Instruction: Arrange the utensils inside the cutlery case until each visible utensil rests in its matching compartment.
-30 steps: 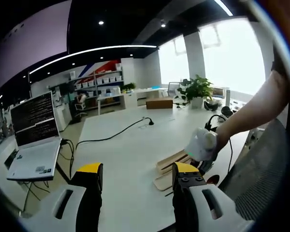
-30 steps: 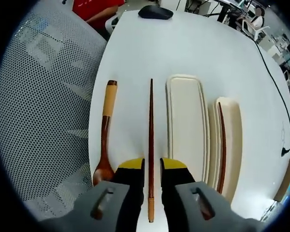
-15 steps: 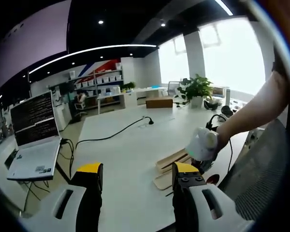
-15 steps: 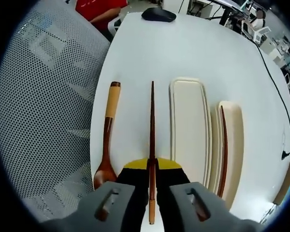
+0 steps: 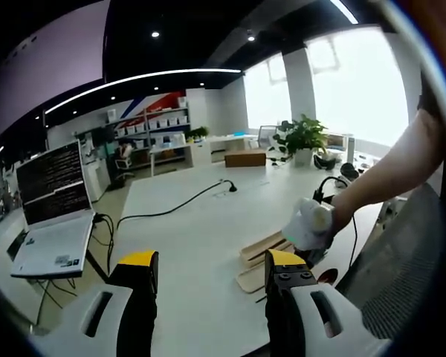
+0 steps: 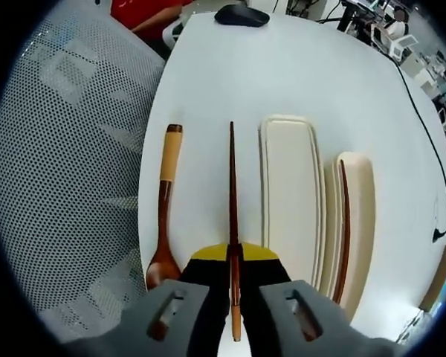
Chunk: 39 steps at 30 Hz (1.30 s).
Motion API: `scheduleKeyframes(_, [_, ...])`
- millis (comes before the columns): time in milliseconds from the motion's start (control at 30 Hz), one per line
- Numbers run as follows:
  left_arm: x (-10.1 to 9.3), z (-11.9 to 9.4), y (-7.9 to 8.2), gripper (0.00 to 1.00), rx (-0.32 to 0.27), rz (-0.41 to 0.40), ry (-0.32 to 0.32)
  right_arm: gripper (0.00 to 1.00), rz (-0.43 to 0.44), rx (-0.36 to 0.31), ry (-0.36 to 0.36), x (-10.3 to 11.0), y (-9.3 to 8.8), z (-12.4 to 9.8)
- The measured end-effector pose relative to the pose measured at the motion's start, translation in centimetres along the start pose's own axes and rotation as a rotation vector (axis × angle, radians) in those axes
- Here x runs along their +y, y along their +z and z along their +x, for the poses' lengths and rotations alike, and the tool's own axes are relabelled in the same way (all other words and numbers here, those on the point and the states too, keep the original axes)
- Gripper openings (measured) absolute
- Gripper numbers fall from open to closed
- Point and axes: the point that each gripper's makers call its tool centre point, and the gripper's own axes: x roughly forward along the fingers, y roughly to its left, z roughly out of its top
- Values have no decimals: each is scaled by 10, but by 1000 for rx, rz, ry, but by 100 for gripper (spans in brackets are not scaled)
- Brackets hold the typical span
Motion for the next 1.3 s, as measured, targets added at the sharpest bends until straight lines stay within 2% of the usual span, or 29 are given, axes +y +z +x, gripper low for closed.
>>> scheduleKeyframes(533, [0,-1,-1,59,4,4,0,0,6,-8,-33,-7,-4,-21])
scheduleKeyframes(767, [1,-1,-1,59,3,7,0,0,-15,16,-65,-11,-10,-31])
scheduleKeyframes(1300, [1,-2,0,59,0,8,2,0,11,8,-112,-26,-16,-61])
